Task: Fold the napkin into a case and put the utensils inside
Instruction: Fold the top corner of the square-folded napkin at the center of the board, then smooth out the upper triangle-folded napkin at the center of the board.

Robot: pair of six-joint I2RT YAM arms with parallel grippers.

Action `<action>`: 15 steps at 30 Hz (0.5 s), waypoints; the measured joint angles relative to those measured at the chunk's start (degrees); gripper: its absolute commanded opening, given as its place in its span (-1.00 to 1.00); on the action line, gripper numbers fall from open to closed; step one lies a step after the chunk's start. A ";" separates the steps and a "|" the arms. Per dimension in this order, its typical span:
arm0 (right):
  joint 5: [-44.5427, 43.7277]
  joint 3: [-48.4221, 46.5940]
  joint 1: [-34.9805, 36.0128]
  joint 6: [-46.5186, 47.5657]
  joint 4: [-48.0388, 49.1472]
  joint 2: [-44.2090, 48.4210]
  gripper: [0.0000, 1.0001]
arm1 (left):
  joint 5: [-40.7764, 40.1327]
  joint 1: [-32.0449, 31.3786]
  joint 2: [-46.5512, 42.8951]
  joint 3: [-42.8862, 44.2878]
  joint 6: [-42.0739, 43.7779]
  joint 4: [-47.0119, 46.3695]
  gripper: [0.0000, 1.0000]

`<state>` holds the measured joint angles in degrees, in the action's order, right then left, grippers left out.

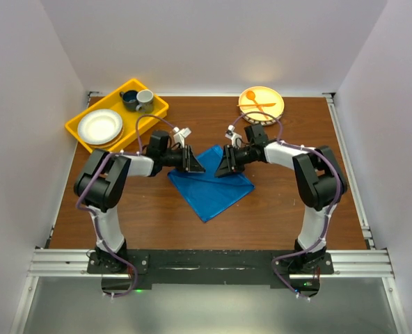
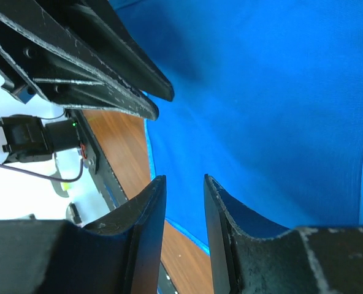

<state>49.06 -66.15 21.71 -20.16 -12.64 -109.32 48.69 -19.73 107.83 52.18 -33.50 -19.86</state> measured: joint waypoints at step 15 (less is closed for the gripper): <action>6.56 3.43 -4.55 -1.38 3.45 -7.93 -0.33 | 8.72 4.66 9.57 -1.01 -6.47 -10.99 0.18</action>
<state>55.61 -62.72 17.17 -21.54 -9.19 -117.25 57.41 -15.07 117.40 51.18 -39.97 -30.85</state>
